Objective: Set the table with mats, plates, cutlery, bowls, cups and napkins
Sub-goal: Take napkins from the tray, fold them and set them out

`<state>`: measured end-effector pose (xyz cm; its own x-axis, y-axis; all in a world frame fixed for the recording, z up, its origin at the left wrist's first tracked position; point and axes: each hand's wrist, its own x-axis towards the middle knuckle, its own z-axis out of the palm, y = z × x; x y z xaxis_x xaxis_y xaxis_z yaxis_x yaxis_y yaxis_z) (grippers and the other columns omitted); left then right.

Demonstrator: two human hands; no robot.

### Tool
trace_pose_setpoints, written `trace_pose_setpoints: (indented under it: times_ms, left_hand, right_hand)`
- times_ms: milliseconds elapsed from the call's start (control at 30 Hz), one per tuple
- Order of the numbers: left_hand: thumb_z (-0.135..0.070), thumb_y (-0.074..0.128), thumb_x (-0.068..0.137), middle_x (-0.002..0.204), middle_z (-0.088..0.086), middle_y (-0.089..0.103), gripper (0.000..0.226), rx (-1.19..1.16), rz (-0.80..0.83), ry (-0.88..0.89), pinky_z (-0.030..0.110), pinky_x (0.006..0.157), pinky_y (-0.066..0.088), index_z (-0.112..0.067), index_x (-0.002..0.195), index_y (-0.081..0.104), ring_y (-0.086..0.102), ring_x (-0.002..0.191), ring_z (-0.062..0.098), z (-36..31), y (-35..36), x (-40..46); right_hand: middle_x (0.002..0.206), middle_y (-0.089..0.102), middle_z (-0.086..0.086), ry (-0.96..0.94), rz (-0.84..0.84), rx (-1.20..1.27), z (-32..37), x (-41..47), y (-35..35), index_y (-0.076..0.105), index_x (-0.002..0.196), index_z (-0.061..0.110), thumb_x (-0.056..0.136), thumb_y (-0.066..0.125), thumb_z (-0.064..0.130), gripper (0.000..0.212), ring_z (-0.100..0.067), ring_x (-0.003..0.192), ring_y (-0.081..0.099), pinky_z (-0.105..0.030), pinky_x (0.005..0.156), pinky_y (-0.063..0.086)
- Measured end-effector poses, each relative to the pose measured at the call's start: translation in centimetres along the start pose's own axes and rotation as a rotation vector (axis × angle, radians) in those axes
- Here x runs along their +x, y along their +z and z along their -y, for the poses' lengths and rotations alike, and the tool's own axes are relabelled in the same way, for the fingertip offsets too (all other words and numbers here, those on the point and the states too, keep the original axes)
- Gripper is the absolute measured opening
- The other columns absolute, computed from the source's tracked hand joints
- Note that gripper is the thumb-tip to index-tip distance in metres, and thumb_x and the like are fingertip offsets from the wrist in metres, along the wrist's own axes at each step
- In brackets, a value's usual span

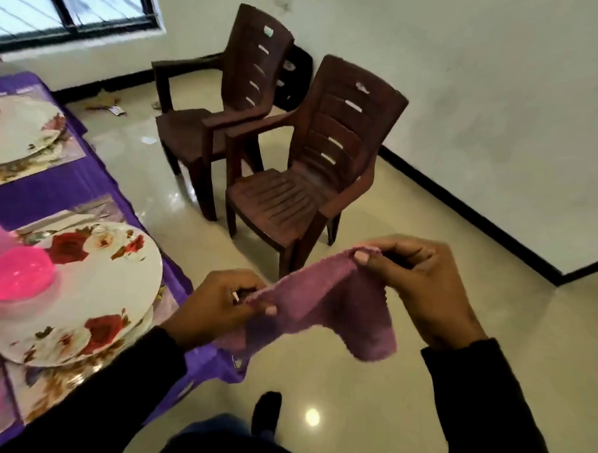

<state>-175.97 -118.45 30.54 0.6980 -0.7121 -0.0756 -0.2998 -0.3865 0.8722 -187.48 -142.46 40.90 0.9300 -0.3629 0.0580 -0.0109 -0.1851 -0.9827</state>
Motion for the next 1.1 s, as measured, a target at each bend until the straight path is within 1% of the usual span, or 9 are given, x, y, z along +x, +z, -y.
trace_pose_setpoints:
  times_ms: [100,200,333,467,533,600,667,867,1100]
  left_hand:
    - [-0.032,0.076,0.087,0.08,-0.005,0.07,0.009,0.012,-0.078,-0.01,0.03,0.063,0.055,-0.024,0.085,0.074,0.068,0.073,0.015,0.9,0.3,4.9]
    - [-0.018,0.076,0.089,0.082,-0.006,0.072,0.009,-0.032,-0.228,-0.033,0.026,0.054,0.057,-0.027,0.089,0.076,0.07,0.07,0.014,0.3,0.0,9.7]
    - [-0.019,0.076,0.089,0.086,-0.017,0.071,0.019,0.146,-0.478,0.006,0.02,0.067,0.053,-0.037,0.09,0.07,0.067,0.081,0.004,-0.8,-1.1,15.1]
    - [-0.018,0.073,0.092,0.088,-0.013,0.073,0.012,0.175,-0.627,-0.118,0.035,0.074,0.059,-0.029,0.094,0.075,0.069,0.082,0.007,-1.1,-1.9,17.8]
    - [-0.014,0.073,0.091,0.085,-0.012,0.073,0.014,0.152,-0.723,-0.179,0.031,0.073,0.059,-0.028,0.093,0.076,0.069,0.079,0.006,-1.8,-2.9,18.3]
    - [-0.011,0.075,0.089,0.079,-0.011,0.072,0.012,0.119,-0.85,-0.216,0.018,0.068,0.053,-0.023,0.091,0.076,0.067,0.074,0.001,-2.4,-3.9,18.3]
    - [-0.015,0.077,0.088,0.072,-0.012,0.071,0.009,0.054,-1.007,-0.28,0.014,0.064,0.048,-0.024,0.085,0.075,0.064,0.067,-0.001,-2.3,-4.7,17.4]
    - [-0.027,0.083,0.081,0.07,0.005,0.07,0.007,-0.239,-1.408,-0.343,0.041,0.066,0.055,-0.023,0.077,0.079,0.06,0.065,0.017,0.1,-8.9,13.9]
    - [-0.022,0.07,0.092,0.077,0.008,0.07,0.014,-0.492,-1.667,-0.375,0.042,0.076,0.053,-0.014,0.084,0.079,0.059,0.071,0.019,4.2,-14.0,11.2]
  right_hand:
    - [0.079,0.076,-0.005,-0.05,-0.106,0.016,-0.5,4.2,-2.5,0.077,0.087,0.008,0.08,0.077,0.002,0.009,-0.016,0.072,0.069,-0.026,0.064,0.055]
    - [0.079,0.075,0.0,-0.083,-0.135,-0.034,-1.7,9.5,-5.2,0.077,0.087,0.013,0.082,0.077,0.006,0.008,-0.016,0.074,0.07,-0.028,0.064,0.057]
    - [0.083,0.075,0.0,-0.107,-0.186,-0.007,-4.6,17.4,-8.8,0.078,0.088,0.025,0.087,0.075,0.013,0.012,-0.019,0.079,0.069,-0.036,0.071,0.058]
    - [0.082,0.075,0.003,-0.103,-0.068,0.065,-5.9,25.7,-10.8,0.078,0.087,0.026,0.089,0.072,0.014,0.014,-0.013,0.075,0.065,-0.029,0.068,0.054]
    - [0.076,0.072,0.007,-0.1,-0.006,0.071,-5.9,29.4,-10.3,0.078,0.085,0.027,0.09,0.071,0.016,0.014,-0.012,0.07,0.061,-0.025,0.06,0.052]
    - [0.073,0.07,0.004,-0.08,0.067,0.1,-6.1,32.9,-9.0,0.078,0.088,0.024,0.088,0.074,0.022,0.005,-0.018,0.068,0.058,-0.036,0.059,0.055]
    - [0.077,0.071,0.001,-0.044,0.15,0.17,-6.0,36.0,-6.8,0.078,0.091,0.019,0.083,0.078,0.024,0.009,-0.021,0.073,0.06,-0.047,0.071,0.055]
    - [0.088,0.072,-0.009,0.007,0.388,0.304,-5.3,42.0,3.4,0.076,0.092,0.01,0.078,0.081,0.018,0.018,-0.022,0.082,0.061,-0.035,0.078,0.05]
    - [0.078,0.072,-0.001,0.056,0.648,0.198,-2.1,45.4,15.9,0.076,0.085,0.018,0.086,0.072,0.014,0.006,-0.015,0.073,0.062,-0.039,0.073,0.051]
